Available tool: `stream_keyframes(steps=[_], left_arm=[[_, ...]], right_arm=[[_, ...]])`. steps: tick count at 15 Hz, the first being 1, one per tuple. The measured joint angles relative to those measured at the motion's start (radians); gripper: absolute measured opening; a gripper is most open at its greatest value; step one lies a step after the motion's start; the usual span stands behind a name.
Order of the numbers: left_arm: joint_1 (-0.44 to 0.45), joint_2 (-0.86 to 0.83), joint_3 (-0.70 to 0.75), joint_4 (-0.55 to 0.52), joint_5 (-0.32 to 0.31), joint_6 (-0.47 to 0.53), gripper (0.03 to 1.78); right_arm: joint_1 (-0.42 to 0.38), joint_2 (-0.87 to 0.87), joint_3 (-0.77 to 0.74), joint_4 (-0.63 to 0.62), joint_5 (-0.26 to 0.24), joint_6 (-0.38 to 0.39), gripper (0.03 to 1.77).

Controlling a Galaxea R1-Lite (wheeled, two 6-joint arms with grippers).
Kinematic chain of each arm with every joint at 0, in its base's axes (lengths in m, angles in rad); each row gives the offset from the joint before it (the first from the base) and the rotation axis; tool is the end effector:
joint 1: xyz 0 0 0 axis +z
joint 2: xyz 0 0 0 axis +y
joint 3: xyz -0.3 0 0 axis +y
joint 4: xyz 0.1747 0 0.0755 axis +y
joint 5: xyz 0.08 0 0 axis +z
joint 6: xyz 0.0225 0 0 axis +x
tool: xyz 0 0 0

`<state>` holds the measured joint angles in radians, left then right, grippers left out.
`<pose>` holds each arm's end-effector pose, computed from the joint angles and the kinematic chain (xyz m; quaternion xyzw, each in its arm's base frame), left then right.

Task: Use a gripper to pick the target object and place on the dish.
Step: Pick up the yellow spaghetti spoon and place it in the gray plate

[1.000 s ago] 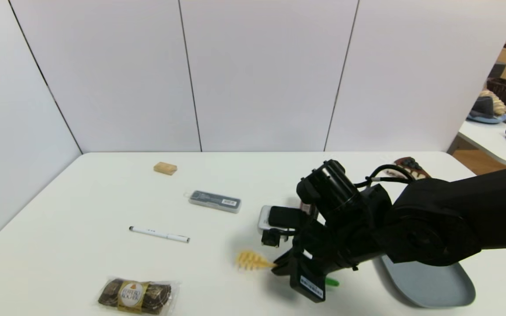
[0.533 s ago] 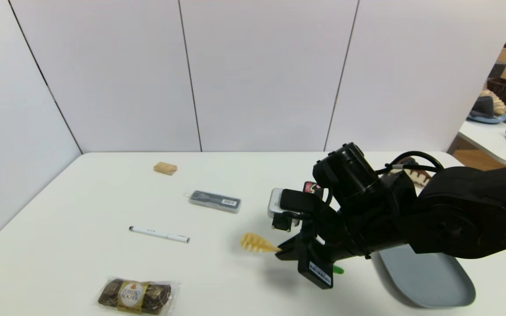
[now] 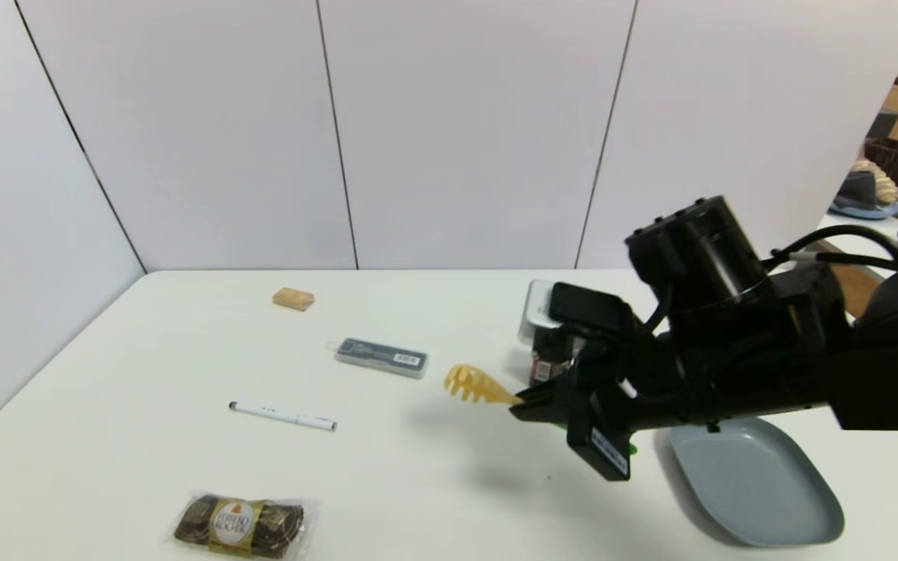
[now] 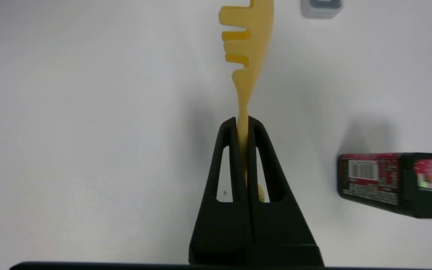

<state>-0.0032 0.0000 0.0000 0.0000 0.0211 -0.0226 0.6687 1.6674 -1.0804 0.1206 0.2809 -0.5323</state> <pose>-0.0228 0.0005 0.0755 -0.0113 -0.0001 0.0089 0.9999 0.2264 0.1868 0.1986 -0.2838 0.2152 0.5032 0.7874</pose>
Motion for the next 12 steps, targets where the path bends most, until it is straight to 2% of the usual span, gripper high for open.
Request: stream_keyframes(steps=[4,9,12], left_arm=[[0.0,0.0,0.0,0.0,0.0,0.0,1.69],[0.0,0.0,0.0,0.0,0.0,0.0,1.69],[0.0,0.0,0.0,0.0,0.0,0.0,1.69]], right_arm=[[-0.162,-0.111,-0.074,-0.032,-0.055,0.013,0.05],[-0.421,-0.178,-0.201,-0.03,-0.066,0.041,0.05],[-0.519,-0.203,-0.23,-0.015,-0.065,0.067,0.05]])
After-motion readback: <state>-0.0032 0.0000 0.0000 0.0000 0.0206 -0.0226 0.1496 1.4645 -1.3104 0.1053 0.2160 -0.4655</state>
